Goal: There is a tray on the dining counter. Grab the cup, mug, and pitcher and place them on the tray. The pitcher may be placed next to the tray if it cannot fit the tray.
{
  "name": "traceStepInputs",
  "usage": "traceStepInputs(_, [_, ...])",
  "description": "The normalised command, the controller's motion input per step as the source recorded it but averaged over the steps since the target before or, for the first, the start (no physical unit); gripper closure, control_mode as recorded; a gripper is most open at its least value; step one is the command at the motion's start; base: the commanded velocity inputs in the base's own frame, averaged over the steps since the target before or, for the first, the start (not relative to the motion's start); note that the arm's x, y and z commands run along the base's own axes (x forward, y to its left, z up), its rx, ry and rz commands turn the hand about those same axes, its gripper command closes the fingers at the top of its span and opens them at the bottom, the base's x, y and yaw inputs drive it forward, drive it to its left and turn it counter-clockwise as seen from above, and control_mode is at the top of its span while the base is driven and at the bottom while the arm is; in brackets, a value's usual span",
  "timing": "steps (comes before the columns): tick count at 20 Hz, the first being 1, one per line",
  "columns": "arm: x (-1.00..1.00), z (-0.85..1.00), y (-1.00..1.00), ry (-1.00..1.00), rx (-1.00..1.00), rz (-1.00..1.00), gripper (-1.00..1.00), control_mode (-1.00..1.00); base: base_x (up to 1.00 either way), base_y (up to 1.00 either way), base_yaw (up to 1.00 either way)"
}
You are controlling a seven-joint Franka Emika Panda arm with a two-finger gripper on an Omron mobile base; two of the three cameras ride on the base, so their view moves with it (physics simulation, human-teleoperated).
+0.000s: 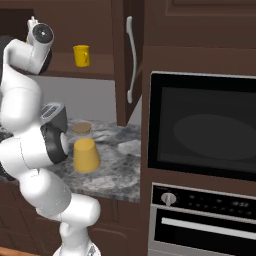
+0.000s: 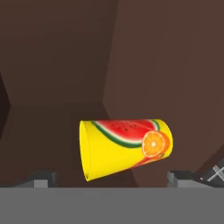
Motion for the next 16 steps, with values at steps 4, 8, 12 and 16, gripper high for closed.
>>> traceStepInputs(4, [0.26,-0.03,0.18,0.01,0.0,0.01,-1.0,-1.0,0.0,0.0,0.0])
traceStepInputs(8, [0.25,-0.06,0.09,0.02,0.0,0.0,-1.0,-1.0,0.0,0.0,0.0])
traceStepInputs(12, [0.15,-0.01,0.0,0.03,-0.02,0.0,-1.0,-1.0,0.0,0.0,0.0])
traceStepInputs(16, [0.09,-0.03,0.06,0.09,-0.03,0.0,-1.0,-1.0,0.0,0.0,0.0])
